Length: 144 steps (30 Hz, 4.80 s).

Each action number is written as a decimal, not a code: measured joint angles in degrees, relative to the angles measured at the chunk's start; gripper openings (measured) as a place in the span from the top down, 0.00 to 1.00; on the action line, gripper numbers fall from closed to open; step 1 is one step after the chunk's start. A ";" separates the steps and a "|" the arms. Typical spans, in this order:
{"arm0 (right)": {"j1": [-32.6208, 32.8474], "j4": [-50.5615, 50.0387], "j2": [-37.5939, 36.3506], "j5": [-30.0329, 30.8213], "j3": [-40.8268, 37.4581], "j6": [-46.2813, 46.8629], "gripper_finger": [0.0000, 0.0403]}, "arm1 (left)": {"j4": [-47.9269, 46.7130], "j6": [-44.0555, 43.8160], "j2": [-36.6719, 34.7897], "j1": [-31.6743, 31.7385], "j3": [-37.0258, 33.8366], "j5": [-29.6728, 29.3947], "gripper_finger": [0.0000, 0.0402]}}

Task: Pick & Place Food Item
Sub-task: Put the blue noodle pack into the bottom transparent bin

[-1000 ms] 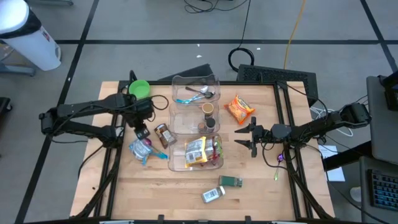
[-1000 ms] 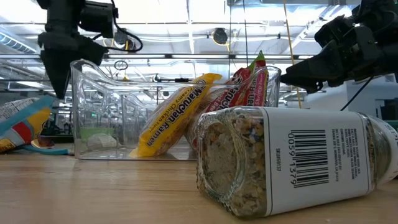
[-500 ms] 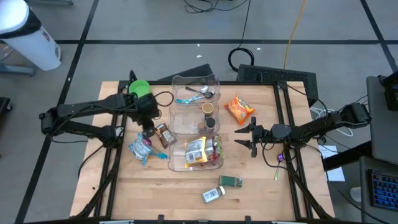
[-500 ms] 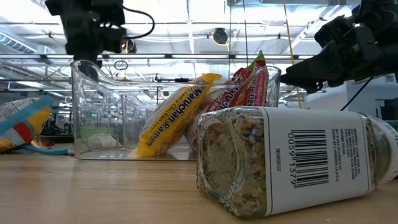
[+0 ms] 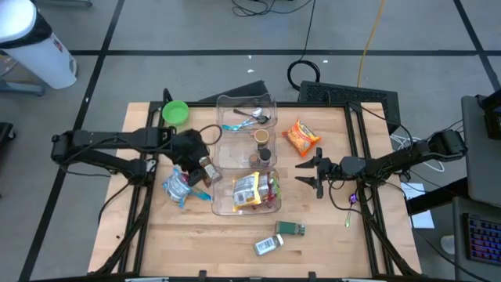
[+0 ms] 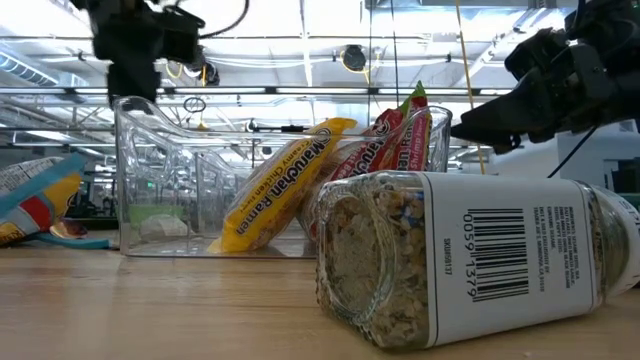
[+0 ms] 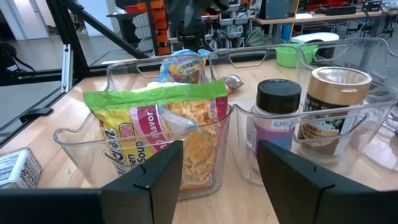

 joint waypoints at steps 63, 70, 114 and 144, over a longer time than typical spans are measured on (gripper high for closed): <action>34.62 10.11 12.41 21.32 -0.02 15.13 0.51 | -46.15 -76.14 50.35 -48.79 27.20 -34.67 0.71; 34.62 10.81 12.41 21.47 -0.01 14.58 0.51 | -46.13 -78.27 50.35 -48.70 23.98 -34.50 0.71; 32.65 10.75 12.41 21.47 -0.01 13.47 0.51 | -40.51 -83.89 50.25 -45.16 14.33 -32.50 0.74; 32.63 10.86 12.37 21.25 -0.02 13.31 0.51 | -46.15 -67.90 23.26 -45.36 22.11 -28.37 0.98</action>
